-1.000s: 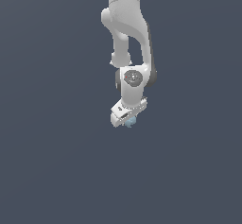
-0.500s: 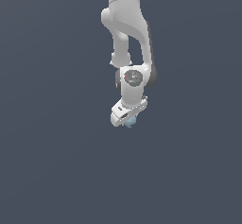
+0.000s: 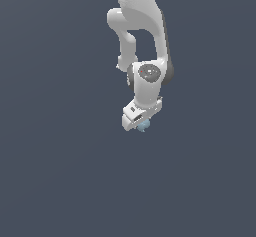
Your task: Pick up the object and move it to a goal position.
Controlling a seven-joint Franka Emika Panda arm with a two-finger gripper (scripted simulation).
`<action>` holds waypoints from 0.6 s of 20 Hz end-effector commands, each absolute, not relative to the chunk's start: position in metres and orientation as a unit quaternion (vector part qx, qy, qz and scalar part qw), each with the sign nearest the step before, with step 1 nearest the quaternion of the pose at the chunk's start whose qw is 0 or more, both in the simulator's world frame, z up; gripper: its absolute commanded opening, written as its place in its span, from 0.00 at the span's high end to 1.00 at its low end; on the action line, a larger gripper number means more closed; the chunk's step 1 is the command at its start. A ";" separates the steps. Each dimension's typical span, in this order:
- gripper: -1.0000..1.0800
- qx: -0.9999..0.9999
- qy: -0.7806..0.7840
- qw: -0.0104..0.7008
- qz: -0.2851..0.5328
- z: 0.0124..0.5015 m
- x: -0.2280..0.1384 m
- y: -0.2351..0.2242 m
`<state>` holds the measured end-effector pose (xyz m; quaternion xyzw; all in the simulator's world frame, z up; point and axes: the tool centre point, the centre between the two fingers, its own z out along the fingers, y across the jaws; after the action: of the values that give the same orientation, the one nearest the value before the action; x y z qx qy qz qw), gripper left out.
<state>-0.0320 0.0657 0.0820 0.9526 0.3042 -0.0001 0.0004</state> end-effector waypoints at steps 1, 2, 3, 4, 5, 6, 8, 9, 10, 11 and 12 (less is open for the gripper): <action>1.00 0.953 0.304 0.001 0.000 0.101 -0.030 0.076; 1.00 0.953 0.304 0.001 0.000 0.109 -0.030 0.081; 1.00 0.953 0.304 0.001 0.000 0.118 -0.029 0.086; 1.00 0.952 0.305 0.001 0.000 0.127 -0.028 0.091; 1.00 0.952 0.305 0.001 0.000 0.137 -0.027 0.097; 1.00 0.952 0.305 0.001 0.000 0.147 -0.026 0.102; 1.00 0.952 0.305 0.001 0.000 0.168 -0.024 0.114; 1.00 0.952 0.305 0.001 0.000 0.179 -0.023 0.120; 1.00 0.952 0.305 0.001 0.000 0.189 -0.022 0.126; 1.00 0.952 0.305 0.000 0.000 0.200 -0.021 0.132; 1.00 0.952 0.305 0.000 0.000 0.210 -0.020 0.138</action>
<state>-0.0209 0.1286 0.1938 0.9523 0.3050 0.0005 0.0004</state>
